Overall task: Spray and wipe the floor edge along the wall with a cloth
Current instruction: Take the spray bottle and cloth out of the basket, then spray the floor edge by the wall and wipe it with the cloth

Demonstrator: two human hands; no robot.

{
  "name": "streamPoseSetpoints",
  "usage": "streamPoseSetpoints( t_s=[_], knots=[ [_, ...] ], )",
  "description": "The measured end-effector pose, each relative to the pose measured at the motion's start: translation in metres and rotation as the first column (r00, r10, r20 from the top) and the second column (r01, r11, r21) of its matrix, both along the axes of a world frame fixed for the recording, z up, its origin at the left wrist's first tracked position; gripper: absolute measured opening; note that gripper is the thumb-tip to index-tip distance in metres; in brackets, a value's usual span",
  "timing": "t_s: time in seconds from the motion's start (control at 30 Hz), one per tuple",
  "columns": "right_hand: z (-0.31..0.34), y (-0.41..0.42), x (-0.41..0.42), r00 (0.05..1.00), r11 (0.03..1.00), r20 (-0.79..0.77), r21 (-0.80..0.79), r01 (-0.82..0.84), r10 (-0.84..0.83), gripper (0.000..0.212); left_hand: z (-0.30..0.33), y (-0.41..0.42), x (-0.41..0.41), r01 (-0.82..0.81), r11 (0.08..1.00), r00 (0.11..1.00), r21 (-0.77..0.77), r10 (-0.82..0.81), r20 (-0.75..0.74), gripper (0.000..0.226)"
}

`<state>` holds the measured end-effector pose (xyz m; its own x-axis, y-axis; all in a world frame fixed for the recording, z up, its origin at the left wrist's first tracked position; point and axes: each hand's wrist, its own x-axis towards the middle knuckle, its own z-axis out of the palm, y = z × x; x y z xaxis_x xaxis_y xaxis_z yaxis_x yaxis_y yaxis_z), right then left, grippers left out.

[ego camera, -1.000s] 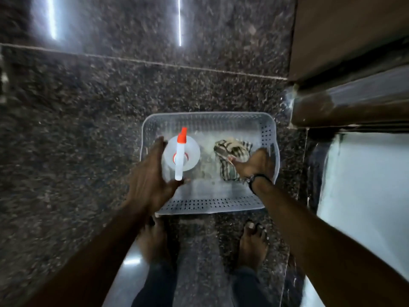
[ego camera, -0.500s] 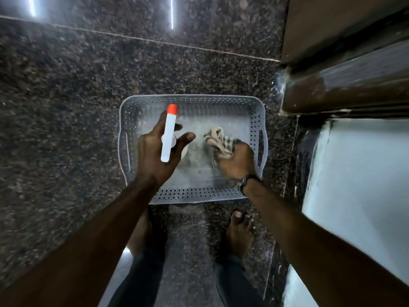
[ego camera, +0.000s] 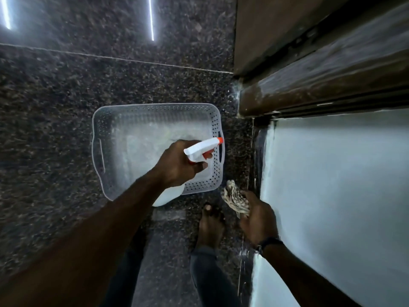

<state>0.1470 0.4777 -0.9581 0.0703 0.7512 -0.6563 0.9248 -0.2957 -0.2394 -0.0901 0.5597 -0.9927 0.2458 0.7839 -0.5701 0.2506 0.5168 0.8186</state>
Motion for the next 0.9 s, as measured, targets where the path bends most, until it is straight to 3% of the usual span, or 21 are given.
streamPoseSetpoints(
  t_s=[0.23, 0.4, 0.47, 0.57, 0.67, 0.77, 0.83, 0.9],
  knots=[
    [-0.014, 0.0, 0.026, 0.98, 0.987, 0.132, 0.036, -0.155, 0.149, 0.052, -0.006, 0.017, 0.023, 0.003, 1.0, 0.999, 0.023, -0.002, -0.044, 0.02],
    [-0.021, 0.014, 0.022, 0.948, 0.955, 0.121, -0.052, -0.291, 0.295, 0.046, -0.011, 0.009, 0.015, 0.016, 1.0, 0.998, 0.005, -0.016, -0.066, 0.033],
    [-0.024, 0.031, 0.017, 0.921, 0.928, 0.124, 0.0, -0.372, 0.369, 0.035, -0.013, 0.0, 0.006, -0.003, 1.0, 0.996, -0.014, 0.001, -0.085, 0.036],
    [-0.037, 0.072, 0.008, 0.749, 0.729, 0.279, 0.191, -0.657, 0.602, 0.034, -0.014, -0.012, -0.008, -0.022, 0.999, 0.994, -0.03, 0.018, -0.108, 0.032],
    [-0.049, 0.125, -0.007, 0.536, 0.517, 0.409, 0.166, -0.84, 0.738, 0.024, -0.013, -0.023, -0.021, -0.033, 0.999, 0.992, -0.032, 0.028, -0.121, 0.031],
    [-0.054, 0.163, -0.019, 0.216, 0.29, 0.459, -0.096, -0.952, 0.862, 0.012, -0.013, -0.033, -0.032, -0.051, 0.998, 0.994, -0.041, 0.047, -0.1, 0.035],
    [-0.063, 0.175, -0.015, 0.032, 0.19, 0.436, -0.324, -0.927, 0.9, 0.016, -0.015, -0.038, -0.038, -0.058, 0.998, 0.995, -0.032, 0.055, -0.088, 0.037],
    [-0.069, 0.178, -0.013, -0.035, 0.183, 0.448, -0.435, -0.882, 0.893, 0.019, -0.018, -0.043, -0.042, -0.067, 0.997, 0.994, -0.032, 0.063, -0.091, 0.037]
  ],
)
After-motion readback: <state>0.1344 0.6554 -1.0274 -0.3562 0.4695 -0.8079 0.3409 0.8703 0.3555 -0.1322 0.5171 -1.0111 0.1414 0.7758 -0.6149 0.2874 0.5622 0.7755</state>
